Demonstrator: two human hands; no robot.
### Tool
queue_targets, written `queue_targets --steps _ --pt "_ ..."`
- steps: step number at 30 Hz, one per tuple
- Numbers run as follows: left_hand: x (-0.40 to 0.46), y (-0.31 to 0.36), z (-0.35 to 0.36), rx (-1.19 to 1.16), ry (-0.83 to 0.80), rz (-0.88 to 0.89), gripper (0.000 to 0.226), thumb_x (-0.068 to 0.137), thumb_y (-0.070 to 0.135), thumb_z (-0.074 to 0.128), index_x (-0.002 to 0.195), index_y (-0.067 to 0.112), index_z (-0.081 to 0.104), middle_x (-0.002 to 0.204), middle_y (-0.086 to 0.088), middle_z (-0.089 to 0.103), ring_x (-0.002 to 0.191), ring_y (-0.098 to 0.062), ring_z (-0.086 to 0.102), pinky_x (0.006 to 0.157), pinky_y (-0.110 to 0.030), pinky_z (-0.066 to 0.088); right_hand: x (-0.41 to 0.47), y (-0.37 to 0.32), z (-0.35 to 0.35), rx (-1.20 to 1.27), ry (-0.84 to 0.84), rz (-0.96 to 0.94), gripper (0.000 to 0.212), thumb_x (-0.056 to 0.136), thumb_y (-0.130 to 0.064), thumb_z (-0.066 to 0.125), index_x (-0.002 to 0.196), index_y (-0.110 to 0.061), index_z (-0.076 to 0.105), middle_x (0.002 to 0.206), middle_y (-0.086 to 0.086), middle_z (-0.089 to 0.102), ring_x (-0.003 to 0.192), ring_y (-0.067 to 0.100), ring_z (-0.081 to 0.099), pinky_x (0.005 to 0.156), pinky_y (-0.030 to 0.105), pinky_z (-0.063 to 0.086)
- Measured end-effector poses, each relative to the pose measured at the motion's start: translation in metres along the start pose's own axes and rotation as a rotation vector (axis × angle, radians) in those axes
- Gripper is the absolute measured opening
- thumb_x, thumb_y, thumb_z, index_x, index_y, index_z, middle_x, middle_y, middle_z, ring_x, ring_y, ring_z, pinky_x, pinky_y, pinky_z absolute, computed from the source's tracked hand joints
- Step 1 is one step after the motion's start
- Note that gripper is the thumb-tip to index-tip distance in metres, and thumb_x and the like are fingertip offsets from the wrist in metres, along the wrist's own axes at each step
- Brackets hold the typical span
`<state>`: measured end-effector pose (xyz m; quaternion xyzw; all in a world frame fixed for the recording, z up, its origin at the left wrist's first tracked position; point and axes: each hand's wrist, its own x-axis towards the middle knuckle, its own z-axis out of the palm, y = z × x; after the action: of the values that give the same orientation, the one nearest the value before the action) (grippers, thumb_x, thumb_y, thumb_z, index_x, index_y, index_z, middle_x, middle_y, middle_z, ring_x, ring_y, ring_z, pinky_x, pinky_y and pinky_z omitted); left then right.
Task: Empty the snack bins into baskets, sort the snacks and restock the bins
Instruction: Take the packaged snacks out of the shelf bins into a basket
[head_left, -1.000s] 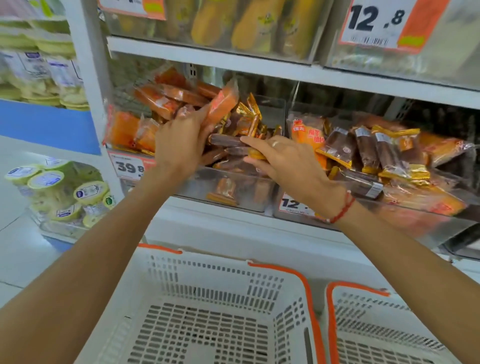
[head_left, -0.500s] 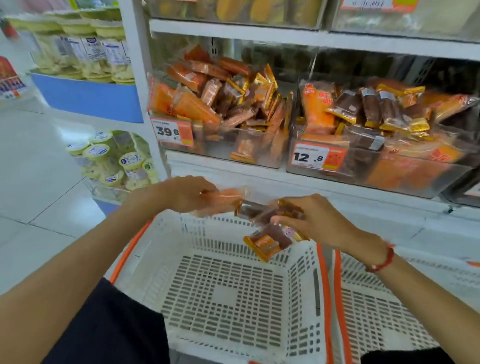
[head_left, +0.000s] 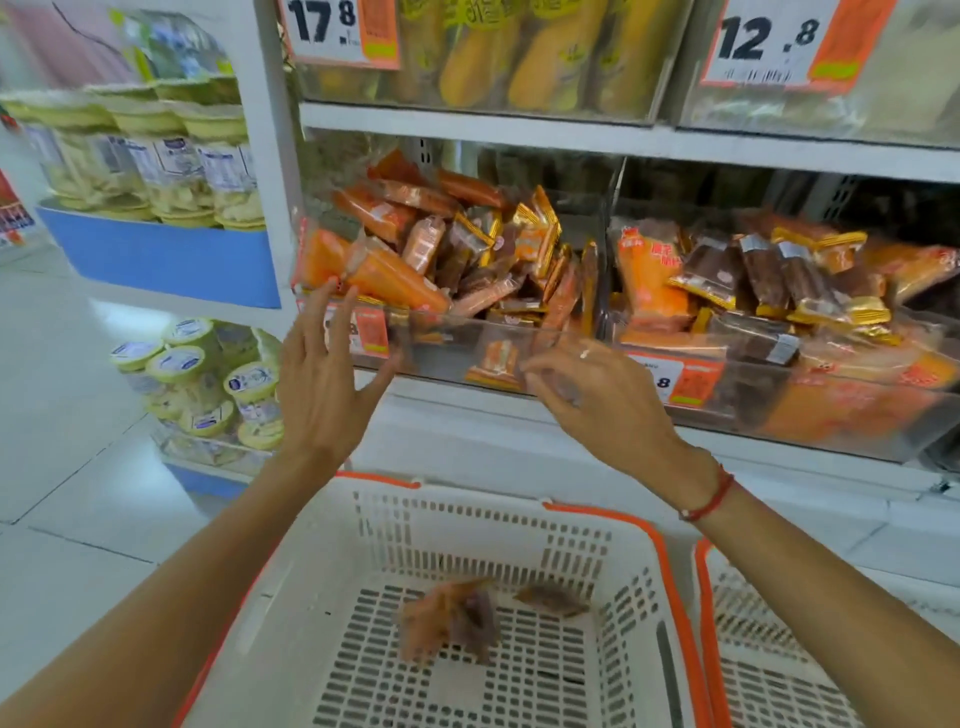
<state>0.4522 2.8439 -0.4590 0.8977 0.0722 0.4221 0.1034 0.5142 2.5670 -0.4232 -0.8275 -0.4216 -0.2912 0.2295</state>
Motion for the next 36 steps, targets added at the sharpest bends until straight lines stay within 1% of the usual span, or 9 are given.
queue_targets --steps 5,9,13,16,18,23,26,31,36 --pt "0.052 -0.012 0.013 -0.010 -0.055 0.042 0.081 0.092 0.060 0.045 0.154 0.015 0.017 0.161 -0.016 0.012 0.149 -0.030 0.012 0.118 -0.051 0.021 0.071 0.007 0.000 -0.184 0.071 -0.072 0.024 0.092 -0.010 0.059 0.113 -0.015 0.068 0.105 0.006 0.068 0.097 0.024 0.059 0.071 0.032 0.051" --pt "0.080 -0.006 0.016 -0.170 -0.128 0.054 0.079 0.090 0.053 0.057 0.151 0.015 0.025 0.159 -0.009 0.021 0.147 -0.026 0.018 0.118 -0.045 0.019 0.097 0.025 0.011 -0.251 -0.262 0.087 0.061 0.090 -0.014 0.063 0.146 -0.022 0.040 0.149 0.009 0.039 0.133 0.029 0.039 0.100 0.041 0.045" --pt "0.101 0.009 0.010 -0.261 -0.247 0.086 0.080 0.079 0.042 0.076 0.141 0.016 0.032 0.135 -0.008 0.053 0.124 -0.026 0.050 0.095 -0.039 0.045 0.130 0.039 0.025 -0.399 -0.575 0.080 0.091 0.082 -0.032 0.075 0.153 -0.028 0.019 0.160 0.010 0.014 0.146 0.031 0.016 0.115 0.047 0.028" --pt "0.114 0.012 0.014 -0.168 -0.305 0.076 0.072 0.079 0.044 0.076 0.132 0.017 0.035 0.116 -0.008 0.062 0.103 -0.028 0.059 0.070 -0.034 0.043 0.151 0.035 0.040 -0.564 -0.744 0.106 0.085 0.082 -0.031 0.073 0.150 -0.033 0.022 0.154 0.009 0.030 0.141 0.034 0.023 0.111 0.057 0.030" --pt "0.120 0.009 0.016 -0.166 -0.322 0.030 0.069 0.079 0.045 0.076 0.128 0.017 0.036 0.109 -0.008 0.064 0.096 -0.030 0.061 0.065 -0.034 0.041 0.158 0.031 0.046 -0.627 -0.746 0.109 0.075 0.085 -0.032 0.068 0.148 -0.033 0.028 0.147 0.007 0.041 0.136 0.035 0.030 0.107 0.057 0.035" --pt "0.117 0.004 0.021 -0.204 -0.299 -0.035 0.073 0.077 0.047 0.076 0.131 0.021 0.034 0.102 -0.001 0.063 0.089 -0.029 0.063 0.064 -0.034 0.044 0.150 0.039 0.045 -0.683 -0.642 0.022 0.067 0.085 -0.044 0.065 0.144 -0.035 0.035 0.139 0.005 0.052 0.130 0.031 0.041 0.102 0.049 0.039" --pt "0.111 0.005 0.020 -0.212 -0.235 -0.065 0.080 0.077 0.047 0.077 0.141 0.024 0.035 0.118 -0.003 0.063 0.102 -0.029 0.061 0.072 -0.037 0.046 0.145 0.042 0.045 -0.735 -0.593 -0.081 0.064 0.086 -0.044 0.063 0.143 -0.033 0.036 0.130 0.005 0.059 0.124 0.030 0.049 0.103 0.047 0.038" --pt "0.106 0.011 0.006 -0.277 -0.239 -0.101 0.071 0.079 0.036 0.078 0.138 0.016 0.044 0.133 -0.006 0.055 0.118 -0.029 0.054 0.088 -0.043 0.048 0.145 0.030 0.023 -0.626 -0.567 -0.162 0.051 0.097 -0.032 0.053 0.144 -0.022 0.035 0.116 0.009 0.062 0.105 0.030 0.060 0.083 0.041 0.050" --pt "0.098 0.022 -0.017 -0.358 -0.151 -0.105 0.057 0.084 0.023 0.074 0.134 0.016 0.047 0.132 -0.004 0.055 0.118 -0.023 0.052 0.088 -0.030 0.041 0.138 0.007 -0.005 -0.532 -0.547 -0.086 0.046 0.101 -0.029 0.047 0.145 -0.024 0.034 0.133 0.014 0.051 0.111 0.032 0.058 0.080 0.045 0.052"
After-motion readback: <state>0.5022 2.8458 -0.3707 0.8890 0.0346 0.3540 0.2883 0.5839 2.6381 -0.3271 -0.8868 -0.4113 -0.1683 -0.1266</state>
